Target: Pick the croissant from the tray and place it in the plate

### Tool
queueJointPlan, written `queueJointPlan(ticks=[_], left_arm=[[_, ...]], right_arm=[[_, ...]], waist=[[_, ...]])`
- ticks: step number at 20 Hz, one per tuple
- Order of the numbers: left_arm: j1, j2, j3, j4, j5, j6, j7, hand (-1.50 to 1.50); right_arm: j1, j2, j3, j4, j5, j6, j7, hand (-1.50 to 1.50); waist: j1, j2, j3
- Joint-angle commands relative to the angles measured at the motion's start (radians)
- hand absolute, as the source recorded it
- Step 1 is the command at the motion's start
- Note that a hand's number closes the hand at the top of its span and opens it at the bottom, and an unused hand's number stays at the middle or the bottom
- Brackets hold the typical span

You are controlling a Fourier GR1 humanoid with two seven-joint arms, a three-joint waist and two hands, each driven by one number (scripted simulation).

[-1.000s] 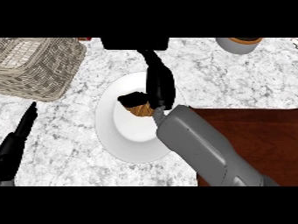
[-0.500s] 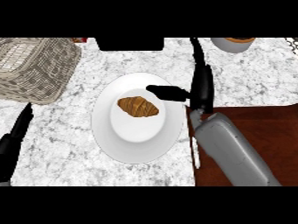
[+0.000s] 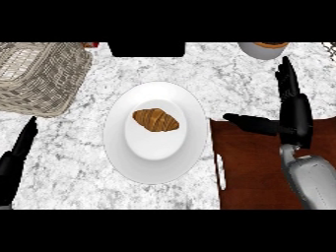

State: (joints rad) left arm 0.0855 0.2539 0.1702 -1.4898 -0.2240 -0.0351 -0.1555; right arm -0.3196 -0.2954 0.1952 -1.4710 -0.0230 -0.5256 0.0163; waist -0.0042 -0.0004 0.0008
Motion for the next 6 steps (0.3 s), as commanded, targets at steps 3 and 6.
queueJointPlan(ticks=[3, 6], left_arm=[[-0.031, 0.020, 0.020, 0.006, 0.005, -0.030, 0.018, 0.00], [0.021, -0.045, -0.027, -0.051, -0.041, 0.016, 0.026, 0.00]], right_arm=[[0.116, -0.038, -0.137, 0.089, -0.102, 0.177, -0.251, -1.50], [0.145, -0.092, -0.205, 0.038, -0.132, 0.247, -0.200, -1.50]], waist=[[0.005, 0.001, 0.000], [0.004, 0.000, 0.000]])
